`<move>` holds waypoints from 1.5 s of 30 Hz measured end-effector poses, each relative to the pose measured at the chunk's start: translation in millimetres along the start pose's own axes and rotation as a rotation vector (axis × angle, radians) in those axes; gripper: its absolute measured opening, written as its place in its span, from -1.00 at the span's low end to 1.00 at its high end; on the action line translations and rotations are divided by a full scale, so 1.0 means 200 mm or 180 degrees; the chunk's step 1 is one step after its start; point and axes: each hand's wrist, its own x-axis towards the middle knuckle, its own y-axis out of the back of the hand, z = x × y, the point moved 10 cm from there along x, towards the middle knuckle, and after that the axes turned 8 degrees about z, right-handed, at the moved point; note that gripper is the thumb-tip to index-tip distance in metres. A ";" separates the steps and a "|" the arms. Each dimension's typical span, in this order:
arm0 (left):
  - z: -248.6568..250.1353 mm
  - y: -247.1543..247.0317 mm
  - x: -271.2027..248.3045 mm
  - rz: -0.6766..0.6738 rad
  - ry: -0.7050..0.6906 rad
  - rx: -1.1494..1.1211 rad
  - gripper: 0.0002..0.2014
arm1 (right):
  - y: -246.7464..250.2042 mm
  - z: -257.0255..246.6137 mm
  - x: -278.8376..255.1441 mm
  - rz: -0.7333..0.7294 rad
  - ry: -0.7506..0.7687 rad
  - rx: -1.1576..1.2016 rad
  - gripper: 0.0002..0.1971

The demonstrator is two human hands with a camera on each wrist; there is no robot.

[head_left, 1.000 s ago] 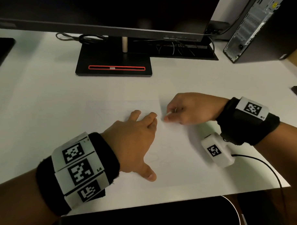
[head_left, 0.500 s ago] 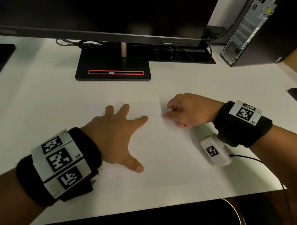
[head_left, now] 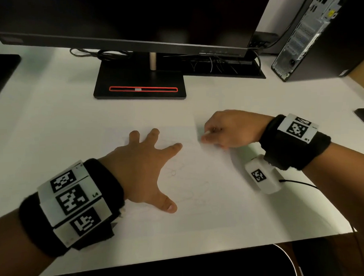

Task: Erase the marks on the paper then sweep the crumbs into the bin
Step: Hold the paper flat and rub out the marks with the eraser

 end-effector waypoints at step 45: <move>-0.01 -0.01 0.00 0.0009 0.0028 -0.0036 0.28 | 0.02 -0.06 0.11 0.0082 0.0167 -0.0130 -0.57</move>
